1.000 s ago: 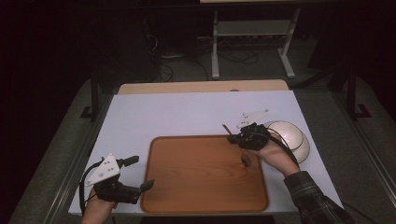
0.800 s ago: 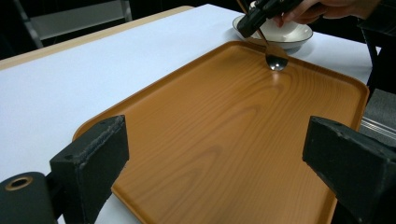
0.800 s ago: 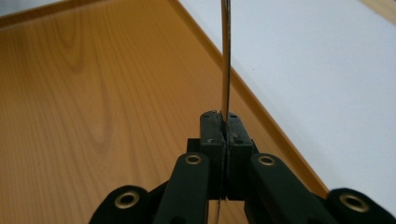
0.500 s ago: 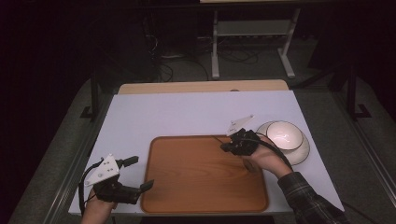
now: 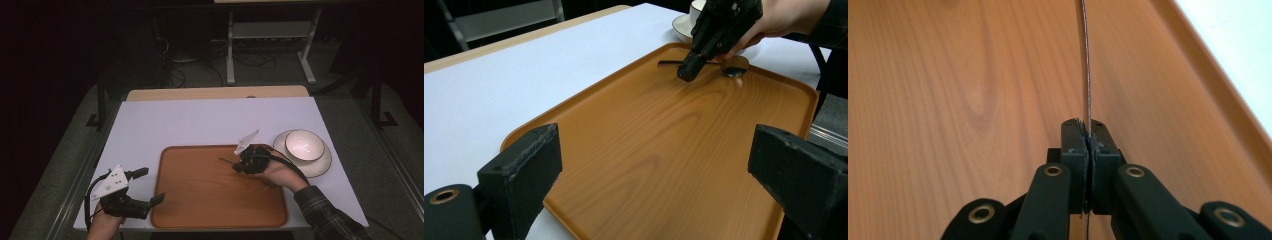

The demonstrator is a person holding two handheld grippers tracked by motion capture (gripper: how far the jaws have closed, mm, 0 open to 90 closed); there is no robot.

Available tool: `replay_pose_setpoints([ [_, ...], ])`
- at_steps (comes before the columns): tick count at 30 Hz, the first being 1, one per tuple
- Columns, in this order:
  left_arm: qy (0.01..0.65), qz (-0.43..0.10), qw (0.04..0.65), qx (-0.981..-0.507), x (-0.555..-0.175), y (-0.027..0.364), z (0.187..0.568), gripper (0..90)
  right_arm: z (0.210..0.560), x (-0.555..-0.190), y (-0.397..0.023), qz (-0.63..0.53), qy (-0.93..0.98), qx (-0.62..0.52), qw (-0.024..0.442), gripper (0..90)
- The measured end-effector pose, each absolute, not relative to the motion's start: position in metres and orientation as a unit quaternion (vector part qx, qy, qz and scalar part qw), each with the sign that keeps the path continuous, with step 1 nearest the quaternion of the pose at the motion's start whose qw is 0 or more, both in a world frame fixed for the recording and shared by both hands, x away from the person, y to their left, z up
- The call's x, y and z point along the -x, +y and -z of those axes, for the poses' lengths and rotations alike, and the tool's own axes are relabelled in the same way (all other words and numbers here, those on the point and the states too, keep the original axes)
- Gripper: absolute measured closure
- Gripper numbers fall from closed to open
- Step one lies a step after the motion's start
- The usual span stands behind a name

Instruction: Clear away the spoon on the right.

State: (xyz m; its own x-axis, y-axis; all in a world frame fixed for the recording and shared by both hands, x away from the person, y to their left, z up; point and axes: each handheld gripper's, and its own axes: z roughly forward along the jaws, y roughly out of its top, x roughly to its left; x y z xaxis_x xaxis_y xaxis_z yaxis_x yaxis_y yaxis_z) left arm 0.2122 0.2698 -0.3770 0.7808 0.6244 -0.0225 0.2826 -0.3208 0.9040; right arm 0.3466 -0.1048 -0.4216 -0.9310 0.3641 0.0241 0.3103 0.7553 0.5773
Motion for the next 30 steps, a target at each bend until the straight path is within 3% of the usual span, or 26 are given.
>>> replay_pose_setpoints([
  [12, 0.285, -0.168, 0.508, -0.795, -0.212, 0.27, 0.377, 6.5, 0.427, -0.346, -0.103, -0.286, 0.941, -0.177, 0.032, 78.8],
  [25, 0.284, -0.166, 0.508, -0.796, -0.212, 0.269, 0.377, 6.5, 0.416, -0.346, -0.119, -0.341, 0.913, -0.216, 0.061, 13.7],
  [30, 0.282, -0.166, 0.507, -0.797, -0.212, 0.269, 0.377, 6.5, 0.412, -0.345, -0.127, -0.357, 0.907, -0.22, 0.046, 3.3],
])
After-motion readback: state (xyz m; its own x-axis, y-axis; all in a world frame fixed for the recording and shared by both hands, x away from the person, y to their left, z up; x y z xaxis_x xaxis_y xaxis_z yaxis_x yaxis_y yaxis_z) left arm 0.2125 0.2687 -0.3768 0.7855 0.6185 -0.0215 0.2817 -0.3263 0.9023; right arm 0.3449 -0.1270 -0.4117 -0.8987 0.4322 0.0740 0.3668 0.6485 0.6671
